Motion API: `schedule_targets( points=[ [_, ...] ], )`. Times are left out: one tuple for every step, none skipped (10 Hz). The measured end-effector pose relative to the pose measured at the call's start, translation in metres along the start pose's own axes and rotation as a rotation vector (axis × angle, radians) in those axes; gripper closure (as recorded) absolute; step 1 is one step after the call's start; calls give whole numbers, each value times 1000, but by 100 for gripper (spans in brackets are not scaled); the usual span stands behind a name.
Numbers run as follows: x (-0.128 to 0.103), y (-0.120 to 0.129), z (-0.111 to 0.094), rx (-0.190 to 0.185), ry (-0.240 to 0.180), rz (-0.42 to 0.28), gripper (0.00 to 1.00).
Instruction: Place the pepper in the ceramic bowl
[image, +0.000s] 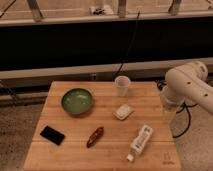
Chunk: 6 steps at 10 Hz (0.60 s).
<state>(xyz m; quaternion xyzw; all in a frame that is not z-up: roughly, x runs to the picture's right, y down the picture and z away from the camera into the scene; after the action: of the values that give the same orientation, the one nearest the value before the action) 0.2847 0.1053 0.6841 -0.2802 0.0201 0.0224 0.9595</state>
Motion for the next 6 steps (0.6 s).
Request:
schedule_targets(
  points=[
    [0,0,0,0,0,0,20],
    [0,0,0,0,0,0,20],
    [0,0,0,0,0,0,20],
    [0,0,0,0,0,0,20],
    [-1,0,1,-1,1,-1,20],
    [-4,1,2,-1,6,-10,20]
  ],
)
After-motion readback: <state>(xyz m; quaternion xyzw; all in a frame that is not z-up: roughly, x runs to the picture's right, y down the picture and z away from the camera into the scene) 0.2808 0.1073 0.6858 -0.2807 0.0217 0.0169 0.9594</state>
